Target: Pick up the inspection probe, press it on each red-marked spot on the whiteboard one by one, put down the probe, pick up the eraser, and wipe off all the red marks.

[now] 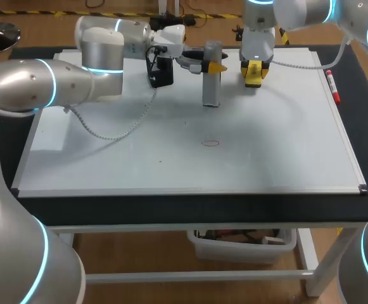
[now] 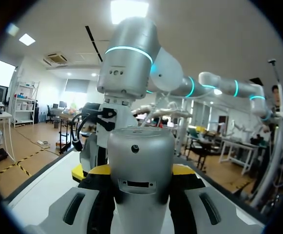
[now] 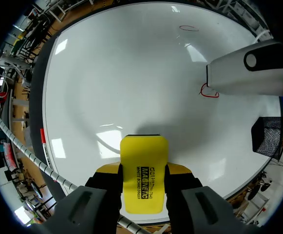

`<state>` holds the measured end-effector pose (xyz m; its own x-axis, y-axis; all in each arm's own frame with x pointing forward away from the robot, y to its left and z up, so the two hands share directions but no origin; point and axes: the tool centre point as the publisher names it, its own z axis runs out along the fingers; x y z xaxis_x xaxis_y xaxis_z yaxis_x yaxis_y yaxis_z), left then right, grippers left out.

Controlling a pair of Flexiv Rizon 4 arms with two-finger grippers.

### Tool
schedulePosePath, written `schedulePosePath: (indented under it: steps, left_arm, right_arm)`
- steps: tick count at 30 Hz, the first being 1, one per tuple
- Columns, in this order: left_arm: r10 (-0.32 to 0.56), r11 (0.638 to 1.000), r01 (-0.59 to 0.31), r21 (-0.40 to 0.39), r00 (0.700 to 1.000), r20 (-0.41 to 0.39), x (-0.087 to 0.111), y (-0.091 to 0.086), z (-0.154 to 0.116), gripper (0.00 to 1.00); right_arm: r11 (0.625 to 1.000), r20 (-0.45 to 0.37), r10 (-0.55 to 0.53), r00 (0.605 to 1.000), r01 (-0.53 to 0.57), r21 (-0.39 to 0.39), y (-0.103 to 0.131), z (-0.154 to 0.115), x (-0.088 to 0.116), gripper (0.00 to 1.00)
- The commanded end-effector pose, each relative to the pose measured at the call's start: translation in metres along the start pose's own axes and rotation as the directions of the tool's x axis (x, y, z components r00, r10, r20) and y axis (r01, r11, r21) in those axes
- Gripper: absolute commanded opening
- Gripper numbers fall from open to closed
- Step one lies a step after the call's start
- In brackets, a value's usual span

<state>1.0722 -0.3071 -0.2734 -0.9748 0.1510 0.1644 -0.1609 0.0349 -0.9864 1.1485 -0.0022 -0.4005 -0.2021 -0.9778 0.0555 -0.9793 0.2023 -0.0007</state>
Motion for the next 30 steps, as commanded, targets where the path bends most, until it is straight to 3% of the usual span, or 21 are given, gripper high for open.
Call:
schedulePosePath:
  steps: [1, 30]
  left_arm:
    - [0.005, 1.000, -0.004, 0.010, 0.999, -0.049, -0.0060, 0.0046, 0.0016, 0.00]
    - [0.019, 1.000, -0.019, -0.003, 0.996, -0.082, -0.0081, 0.0137, 0.0045, 0.00]
  right_arm:
    - [1.000, -0.004, -0.002, 1.000, 0.002, -0.001, -0.0007, -0.0022, 0.0008, 0.00]
    - [1.000, -0.004, -0.002, 1.000, 0.002, -0.001, -0.0007, -0.0022, 0.0008, 0.00]
